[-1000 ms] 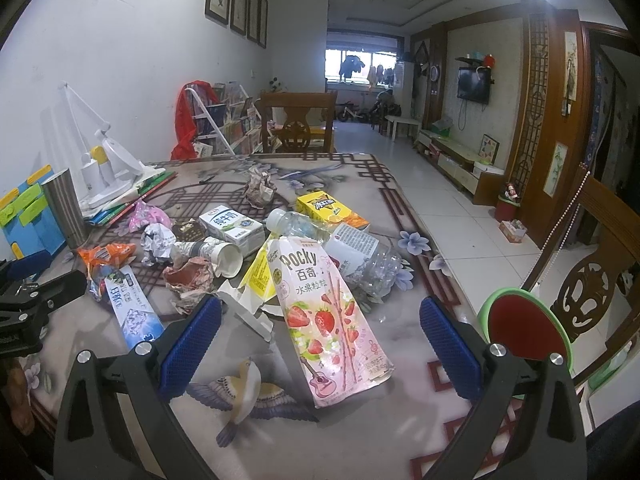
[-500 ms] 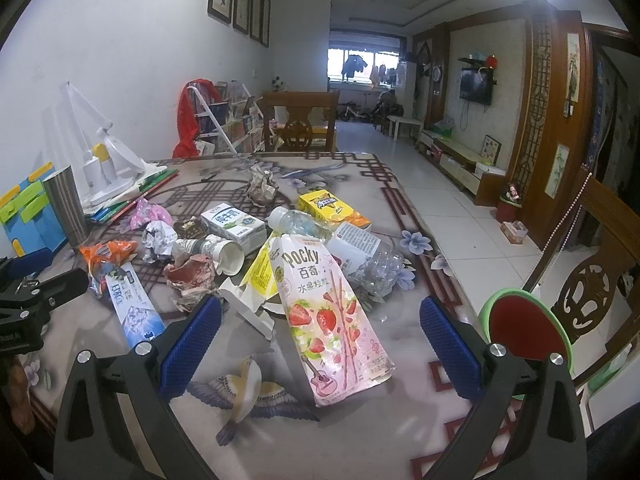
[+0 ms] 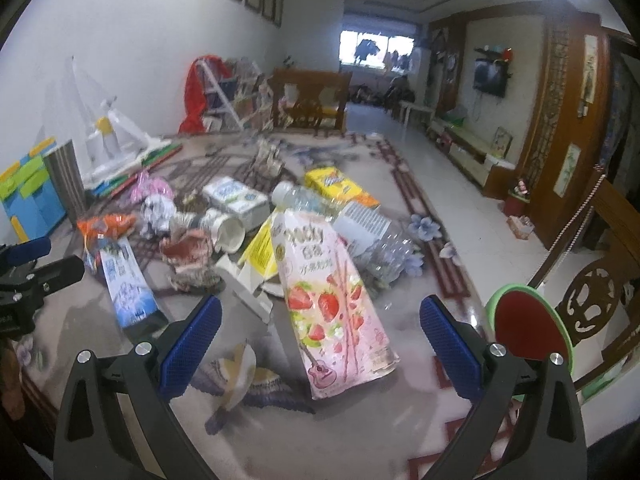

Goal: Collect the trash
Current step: 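Grasp the Pocky bag with the right tool while the left tool grasps the toothpaste box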

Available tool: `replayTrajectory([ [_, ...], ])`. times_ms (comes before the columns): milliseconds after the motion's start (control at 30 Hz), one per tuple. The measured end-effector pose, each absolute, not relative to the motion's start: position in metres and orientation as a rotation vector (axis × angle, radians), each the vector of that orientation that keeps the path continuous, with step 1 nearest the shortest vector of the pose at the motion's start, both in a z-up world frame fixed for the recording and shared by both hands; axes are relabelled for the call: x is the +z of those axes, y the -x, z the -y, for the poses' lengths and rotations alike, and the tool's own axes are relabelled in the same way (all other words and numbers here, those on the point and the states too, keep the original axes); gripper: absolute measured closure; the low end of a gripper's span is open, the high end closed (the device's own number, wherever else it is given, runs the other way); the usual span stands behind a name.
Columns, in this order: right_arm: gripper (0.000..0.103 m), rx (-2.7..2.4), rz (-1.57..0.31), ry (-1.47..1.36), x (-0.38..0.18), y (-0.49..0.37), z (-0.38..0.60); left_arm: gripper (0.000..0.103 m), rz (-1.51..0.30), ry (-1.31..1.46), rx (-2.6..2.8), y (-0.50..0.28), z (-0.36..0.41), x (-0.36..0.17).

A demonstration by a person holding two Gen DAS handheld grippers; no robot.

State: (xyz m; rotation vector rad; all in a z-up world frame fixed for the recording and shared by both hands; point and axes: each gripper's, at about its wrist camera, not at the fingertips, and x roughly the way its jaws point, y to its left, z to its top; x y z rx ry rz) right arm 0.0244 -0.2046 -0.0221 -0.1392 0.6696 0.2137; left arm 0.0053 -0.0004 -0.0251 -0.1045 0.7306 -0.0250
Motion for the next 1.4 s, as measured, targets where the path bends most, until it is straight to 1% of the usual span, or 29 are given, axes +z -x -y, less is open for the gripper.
replayTrajectory([
  [167,0.007,0.217,-0.718,0.216,-0.037,-0.041,0.199,0.005,-0.829,0.253,-0.025,-0.017,-0.013,-0.038],
  [467,0.007,0.221,-0.787,0.250,-0.055,-0.074,0.198,0.005,-0.975,0.455,0.017,-0.046,-0.024,-0.067],
  [867,0.007,0.180,-0.810,0.354,-0.071,-0.099,0.195,0.005,-1.067,0.483,0.261,-0.078,-0.019,-0.085],
  [967,0.007,0.171,-0.795,0.378,-0.071,-0.103,0.194,0.008,-1.081,0.511,0.302,-0.083,-0.020,-0.089],
  [1033,0.008,0.172,-0.789,0.383,-0.070,-0.104,0.193,0.014,-1.082,0.529,0.339,-0.083,-0.023,-0.093],
  [1067,0.008,0.170,-0.791,0.382,-0.071,-0.105,0.192,0.014,-1.074,0.539,0.349,-0.083,-0.025,-0.094],
  [1167,0.016,0.175,-0.812,0.381,-0.073,-0.111,0.191,0.021,-1.064,0.530,0.372,-0.081,-0.026,-0.093],
  [1233,0.023,0.180,-0.831,0.379,-0.076,-0.114,0.191,0.030,-1.058,0.526,0.368,-0.080,-0.027,-0.092],
  [1300,0.035,0.191,-0.853,0.366,-0.078,-0.116,0.192,0.033,-1.057,0.527,0.347,-0.080,-0.028,-0.091],
  [1367,0.040,0.197,-0.871,0.359,-0.081,-0.117,0.193,0.034,-1.054,0.519,0.331,-0.080,-0.028,-0.091],
  [1400,0.040,0.195,-0.877,0.356,-0.082,-0.116,0.194,0.035,-1.053,0.513,0.324,-0.079,-0.027,-0.091],
])
